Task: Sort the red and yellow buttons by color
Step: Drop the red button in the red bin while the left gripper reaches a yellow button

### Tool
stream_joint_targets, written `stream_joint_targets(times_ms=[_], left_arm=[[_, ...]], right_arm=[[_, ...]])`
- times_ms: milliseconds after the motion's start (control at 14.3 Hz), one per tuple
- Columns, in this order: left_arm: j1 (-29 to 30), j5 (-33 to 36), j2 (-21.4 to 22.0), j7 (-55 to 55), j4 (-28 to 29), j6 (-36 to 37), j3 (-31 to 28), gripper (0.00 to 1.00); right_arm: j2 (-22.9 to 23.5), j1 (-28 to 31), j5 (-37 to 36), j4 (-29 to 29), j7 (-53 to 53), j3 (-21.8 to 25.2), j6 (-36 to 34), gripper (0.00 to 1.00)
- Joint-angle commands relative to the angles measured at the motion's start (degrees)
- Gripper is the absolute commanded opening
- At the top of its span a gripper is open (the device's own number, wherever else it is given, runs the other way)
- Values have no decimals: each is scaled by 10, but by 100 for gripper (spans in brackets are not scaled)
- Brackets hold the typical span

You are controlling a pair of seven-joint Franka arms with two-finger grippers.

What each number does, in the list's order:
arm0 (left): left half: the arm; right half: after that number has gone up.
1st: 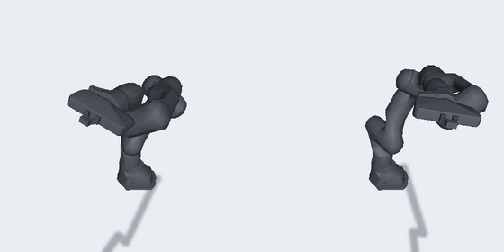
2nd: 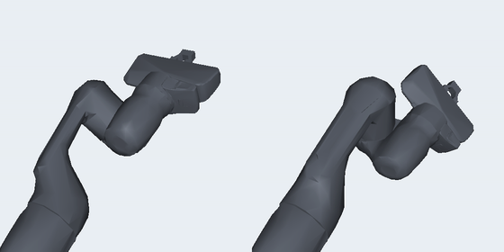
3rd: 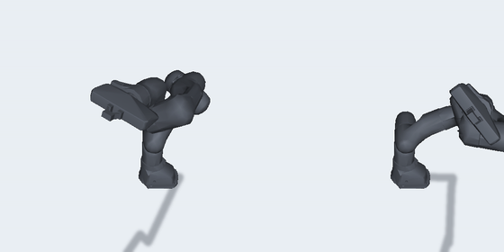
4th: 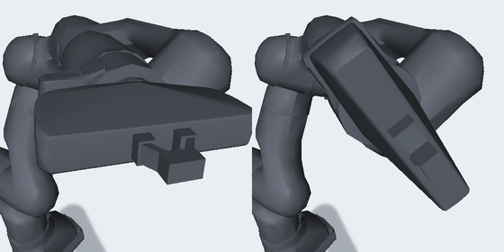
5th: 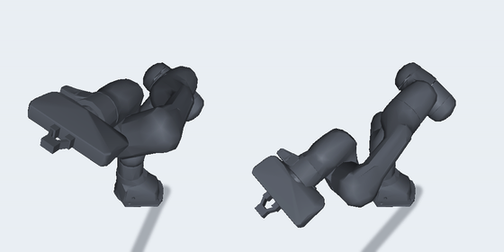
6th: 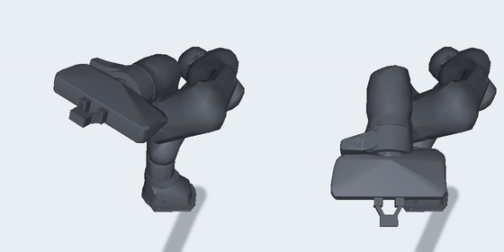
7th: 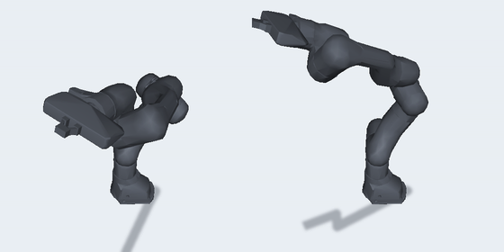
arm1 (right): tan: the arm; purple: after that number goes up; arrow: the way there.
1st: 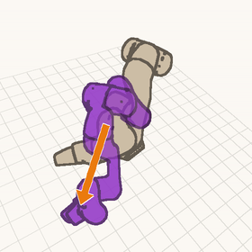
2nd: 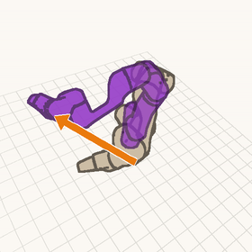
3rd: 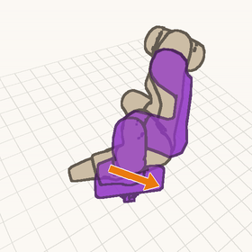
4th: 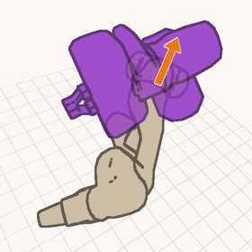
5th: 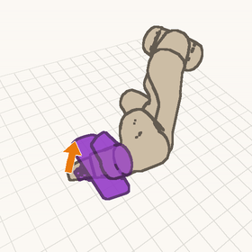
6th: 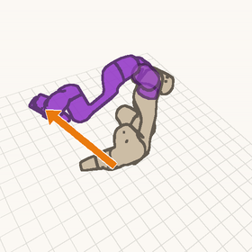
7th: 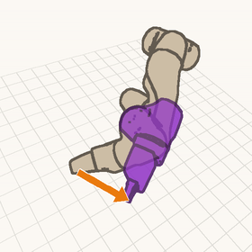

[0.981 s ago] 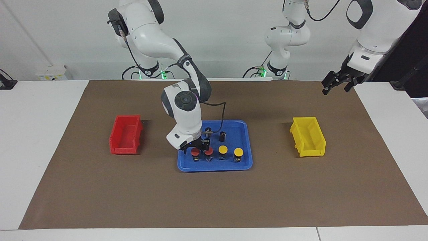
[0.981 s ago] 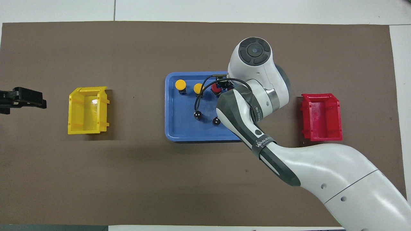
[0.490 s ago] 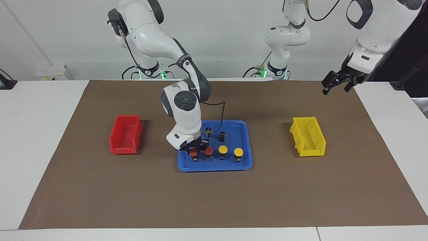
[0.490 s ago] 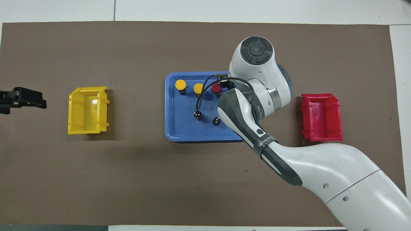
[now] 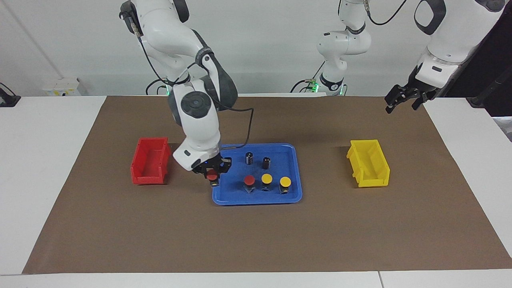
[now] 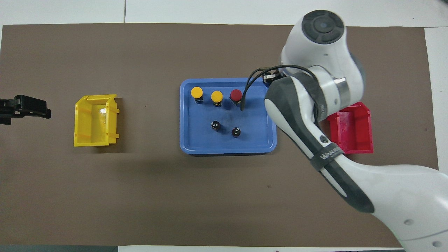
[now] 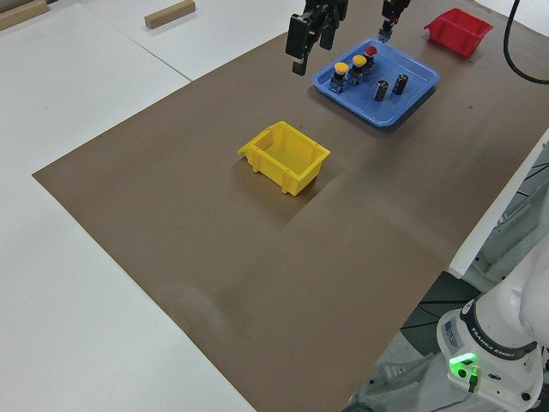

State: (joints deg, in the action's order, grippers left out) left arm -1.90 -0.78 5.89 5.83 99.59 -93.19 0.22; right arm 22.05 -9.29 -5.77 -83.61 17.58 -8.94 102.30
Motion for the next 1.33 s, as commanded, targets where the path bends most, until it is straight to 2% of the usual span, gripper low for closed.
stream_joint_targets(times_ms=[0,210,350,630,770,981,1261], left_arm=[[-1,-3,18,9,23,-11,0,100],[-18,-3,19,39,48,-57,7,100],[-97,-3,-1,127,74,-128,14,99],[-203,-4,-112,255,54,-238,15,99],[-241,-5,-159,306,39,-281,15,99],[-253,-5,-220,315,12,-332,15,99],[-273,-4,-325,347,-88,-332,13,99]], right_arm=[[-98,69,8,-100,-102,-7,-31,13],[-156,136,30,-181,-183,-7,-15,13],[-183,174,44,-241,-213,-7,24,13],[-221,195,46,-357,-232,-6,141,13],[-226,204,45,-378,-232,-5,156,13],[-225,206,45,-402,-229,-5,174,13],[-227,214,45,-430,-229,-6,189,13]])
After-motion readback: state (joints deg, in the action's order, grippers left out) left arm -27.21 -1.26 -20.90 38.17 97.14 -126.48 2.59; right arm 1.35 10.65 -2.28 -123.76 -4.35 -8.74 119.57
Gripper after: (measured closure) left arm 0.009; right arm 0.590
